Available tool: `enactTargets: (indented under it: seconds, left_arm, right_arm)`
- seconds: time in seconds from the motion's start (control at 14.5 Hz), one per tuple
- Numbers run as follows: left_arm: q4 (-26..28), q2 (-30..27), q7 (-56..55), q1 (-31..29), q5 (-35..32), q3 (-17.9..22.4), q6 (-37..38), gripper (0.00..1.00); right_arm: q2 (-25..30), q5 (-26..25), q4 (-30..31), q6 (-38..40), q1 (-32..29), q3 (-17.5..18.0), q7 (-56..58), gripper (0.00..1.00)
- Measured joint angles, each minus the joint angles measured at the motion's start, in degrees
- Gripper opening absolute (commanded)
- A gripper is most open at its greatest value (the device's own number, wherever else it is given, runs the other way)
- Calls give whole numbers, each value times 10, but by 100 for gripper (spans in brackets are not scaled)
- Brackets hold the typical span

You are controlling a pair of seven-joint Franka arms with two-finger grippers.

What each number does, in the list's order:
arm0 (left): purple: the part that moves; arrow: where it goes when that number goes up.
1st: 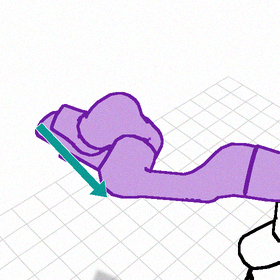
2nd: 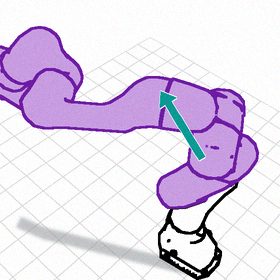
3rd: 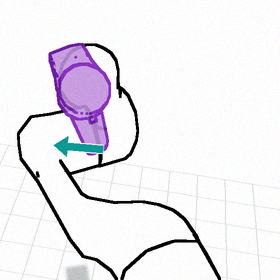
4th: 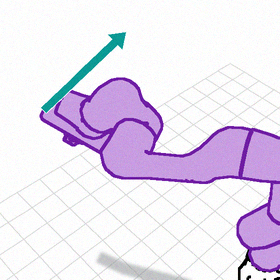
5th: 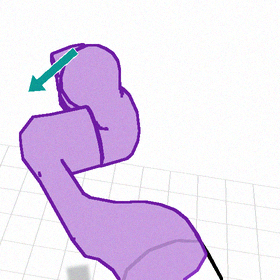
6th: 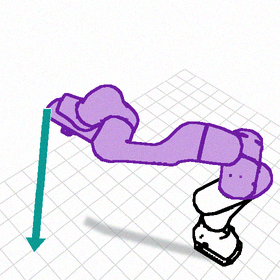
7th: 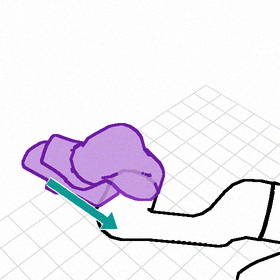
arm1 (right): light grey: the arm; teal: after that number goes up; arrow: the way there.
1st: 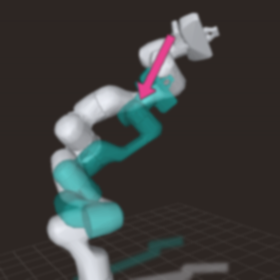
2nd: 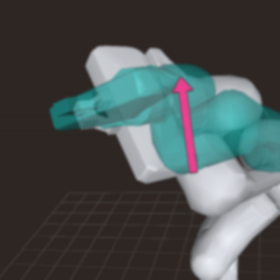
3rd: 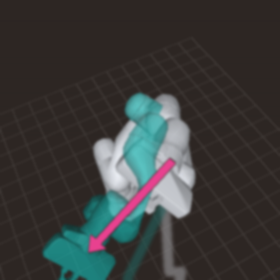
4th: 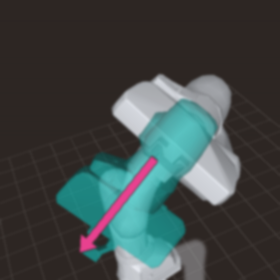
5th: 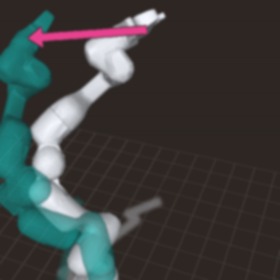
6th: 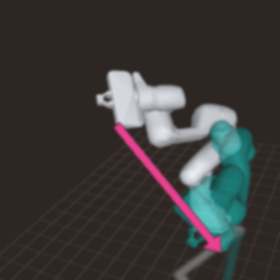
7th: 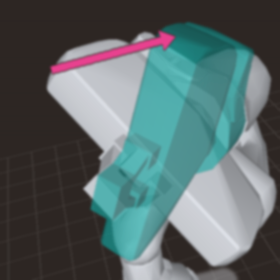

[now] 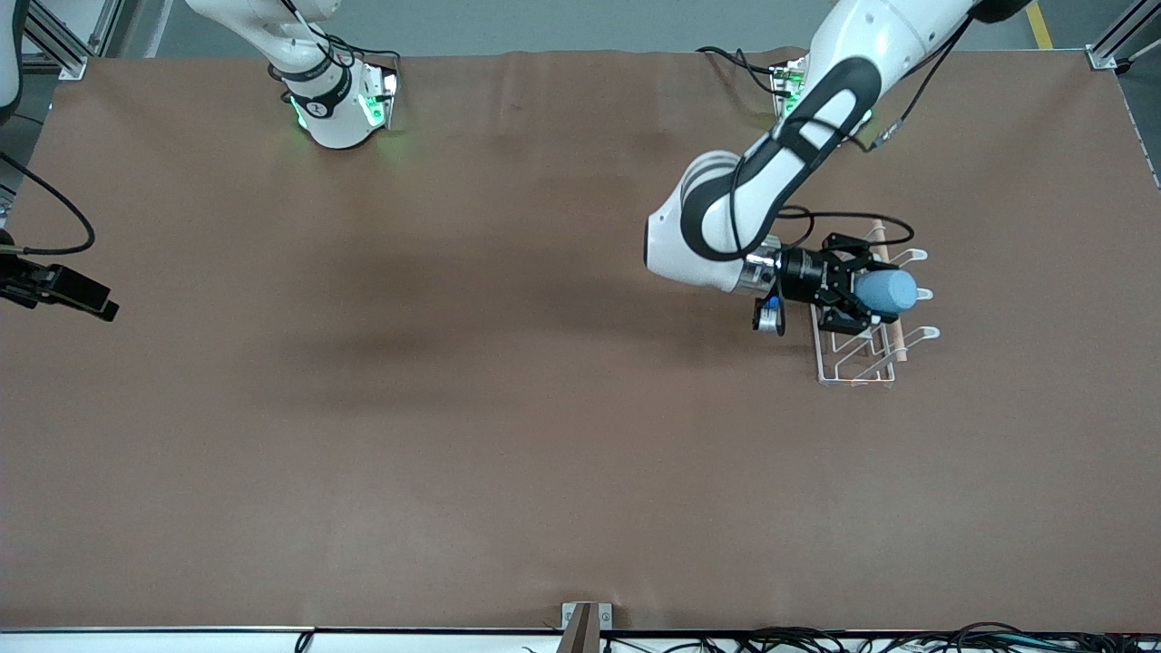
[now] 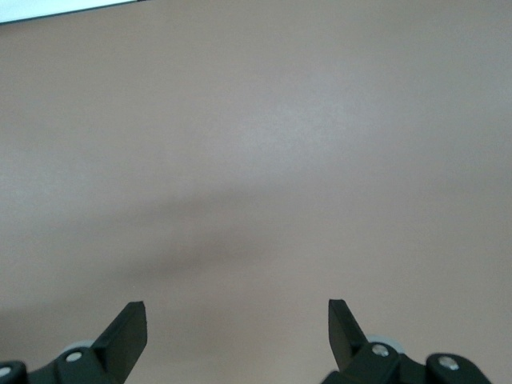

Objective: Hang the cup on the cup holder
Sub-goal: 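Lower the cup onto a rack hook with the left gripper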

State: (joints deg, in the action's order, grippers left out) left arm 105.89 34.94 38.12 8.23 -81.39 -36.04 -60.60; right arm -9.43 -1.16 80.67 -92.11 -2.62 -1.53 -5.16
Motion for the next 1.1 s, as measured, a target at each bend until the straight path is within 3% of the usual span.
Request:
enactTargets:
  seconds: [0.21, 0.62, 0.83, 0.89, 1.03, 1.1]
  left_arm:
    - [1, 60, 1, 0, -61, 8, 44, 1]
    - [-1, 72, 14, 1, -86, 16, 53, 1]
    - [-1, 85, 14, 1, -90, 18, 53, 6]
    - [-1, 90, 14, 1, -90, 20, 53, 13]
    - [-2, 100, 10, 1, -91, 21, 53, 41]
    - [-2, 103, -1, 1, -90, 22, 54, 50]
  right_arm:
    - [0, 0, -3, -1, 2, 2, 2, 100]
    - [0, 0, -3, -1, 3, 1, 2, 100]
    - [0, 0, -3, -1, 3, 1, 2, 100]
    - [0, 0, -3, -1, 3, 1, 2, 100]
    - [0, 0, -3, -1, 3, 1, 2, 100]
    - [0, 0, -3, -1, 3, 1, 2, 100]
